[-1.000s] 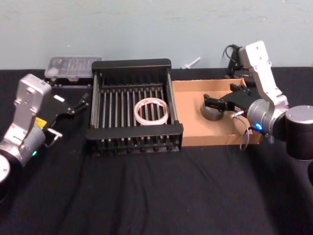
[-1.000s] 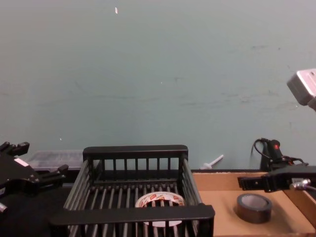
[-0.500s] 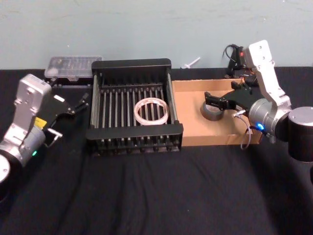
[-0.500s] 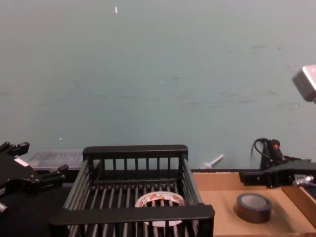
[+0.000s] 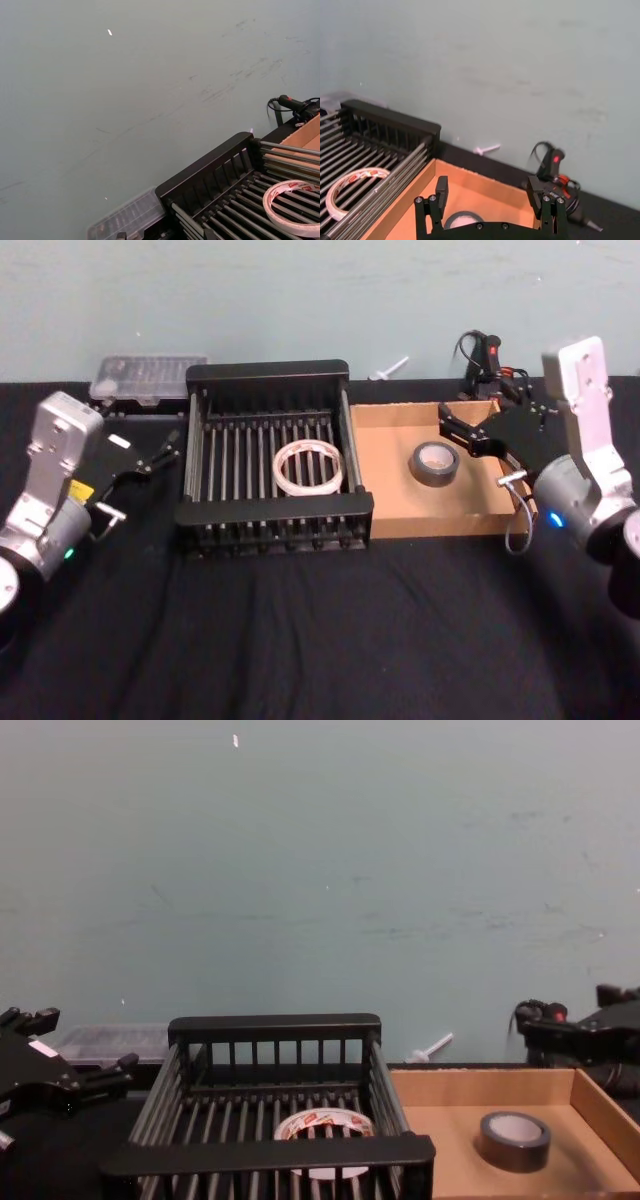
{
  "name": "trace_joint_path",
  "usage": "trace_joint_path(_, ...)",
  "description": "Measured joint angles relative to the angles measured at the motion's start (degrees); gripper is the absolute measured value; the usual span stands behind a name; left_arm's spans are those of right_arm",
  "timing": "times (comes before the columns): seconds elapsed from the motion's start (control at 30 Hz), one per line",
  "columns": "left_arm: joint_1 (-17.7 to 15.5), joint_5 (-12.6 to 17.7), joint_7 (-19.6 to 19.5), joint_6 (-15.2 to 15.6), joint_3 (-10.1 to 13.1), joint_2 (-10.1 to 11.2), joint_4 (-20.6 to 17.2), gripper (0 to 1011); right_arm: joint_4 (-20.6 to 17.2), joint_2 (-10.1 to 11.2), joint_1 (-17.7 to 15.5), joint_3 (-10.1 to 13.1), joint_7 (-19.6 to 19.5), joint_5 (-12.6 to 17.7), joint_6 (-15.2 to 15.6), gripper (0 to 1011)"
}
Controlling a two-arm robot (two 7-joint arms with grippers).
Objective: Pick up the white tape and place it into the black box , Pick up the silver tape and place it into the brown box.
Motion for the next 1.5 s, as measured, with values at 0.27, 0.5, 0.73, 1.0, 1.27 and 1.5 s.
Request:
trace_joint_path(0.27, 0.0, 0.0, 0.0, 0.0, 0.0, 0.0, 0.0, 1001, -2.3, -0.7, -5.5, 1.8, -1.6, -2.5, -10.0, 1002)
trace_joint_path(0.5, 0.0, 0.0, 0.0, 0.0, 0.0, 0.0, 0.0, 1001, -2.9, -1.1, -7.6, 2.6, -1.7, -3.6, -11.4, 1003)
trace_joint_path(0.73, 0.0, 0.0, 0.0, 0.0, 0.0, 0.0, 0.0, 1001, -2.8, -1.6, -8.6, 3.3, -1.6, -4.6, -11.2, 1002)
trace_joint_path(1.0, 0.0, 0.0, 0.0, 0.0, 0.0, 0.0, 0.0, 1001, -2.8, -1.7, -8.7, 3.3, -1.5, -4.8, -11.1, 1003)
trace_joint_path(1.27, 0.0, 0.0, 0.0, 0.0, 0.0, 0.0, 0.0, 1001, -2.8, -1.6, -8.7, 3.3, -1.5, -4.8, -11.1, 1002)
trace_joint_path(1.5, 0.0, 0.0, 0.0, 0.0, 0.0, 0.0, 0.0, 1001, -2.8, -1.6, -8.7, 3.2, -1.5, -4.7, -11.1, 1002)
